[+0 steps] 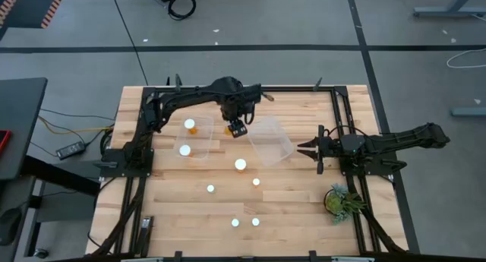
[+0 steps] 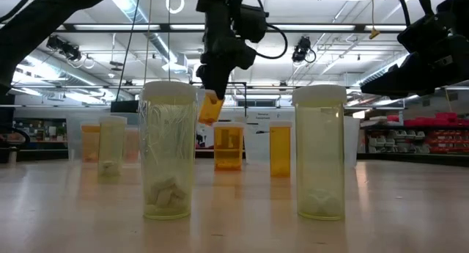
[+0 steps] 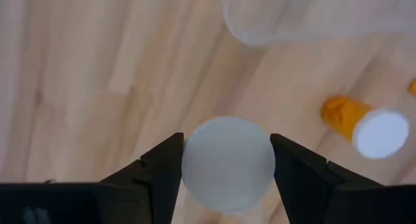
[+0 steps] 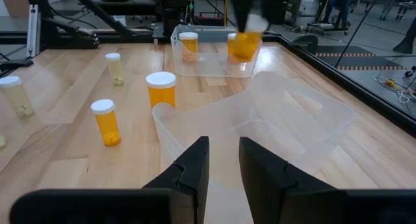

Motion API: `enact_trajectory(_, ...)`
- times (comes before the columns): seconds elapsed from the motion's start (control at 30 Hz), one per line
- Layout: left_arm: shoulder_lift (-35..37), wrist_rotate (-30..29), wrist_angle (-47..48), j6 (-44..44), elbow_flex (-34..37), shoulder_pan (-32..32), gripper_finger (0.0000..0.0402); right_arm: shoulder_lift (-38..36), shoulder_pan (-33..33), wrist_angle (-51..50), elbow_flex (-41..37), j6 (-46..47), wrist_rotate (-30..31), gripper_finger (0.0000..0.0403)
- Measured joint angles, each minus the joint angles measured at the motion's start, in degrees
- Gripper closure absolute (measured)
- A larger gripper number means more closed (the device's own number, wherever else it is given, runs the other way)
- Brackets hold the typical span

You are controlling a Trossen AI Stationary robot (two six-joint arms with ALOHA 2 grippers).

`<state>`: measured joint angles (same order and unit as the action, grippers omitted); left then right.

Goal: Pick and place medicine bottles into bin by pill shape (circle, oval)
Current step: Put the large orange pill bottle into the left transparent bin

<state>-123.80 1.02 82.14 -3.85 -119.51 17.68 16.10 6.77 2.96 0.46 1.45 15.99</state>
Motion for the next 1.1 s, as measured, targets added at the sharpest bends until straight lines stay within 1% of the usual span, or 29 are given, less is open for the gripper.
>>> enact_trajectory(0.13,0.01,-1.45,3.98,-0.22,0.03,-2.81,0.0186,-0.01,0.01,0.00,0.01,0.00,0.00,0.0311)
enact_trajectory(0.27,0.01,-6.50,7.77,-1.59,0.03,-5.04,0.0184,-0.02,-0.01,0.00,-0.01,0.00,0.00,0.0311)
enact_trajectory(0.33,0.01,-8.75,8.02,-2.05,0.03,-5.54,0.0186,-0.01,0.01,0.00,0.00,0.00,0.00,0.0311)
enact_trajectory(0.63,1.45,-10.57,7.90,-3.00,0.03,-5.95,0.0182,-0.02,-0.01,0.00,0.00,0.00,0.00,0.0311)
enact_trajectory(0.87,3.80,-12.03,7.88,-3.64,0.29,-5.95,0.0188,0.00,0.01,0.00,0.00,0.00,0.00,0.0311)
enact_trajectory(0.97,5.52,-13.31,7.81,-4.53,2.33,-6.03,0.0186,-0.02,0.01,0.00,0.01,0.00,0.00,0.0311)
enact_trajectory(1.1,9.07,-14.86,7.81,-6.15,9.41,-6.19,0.0182,-0.02,-0.01,0.00,0.01,0.00,0.00,0.0311)
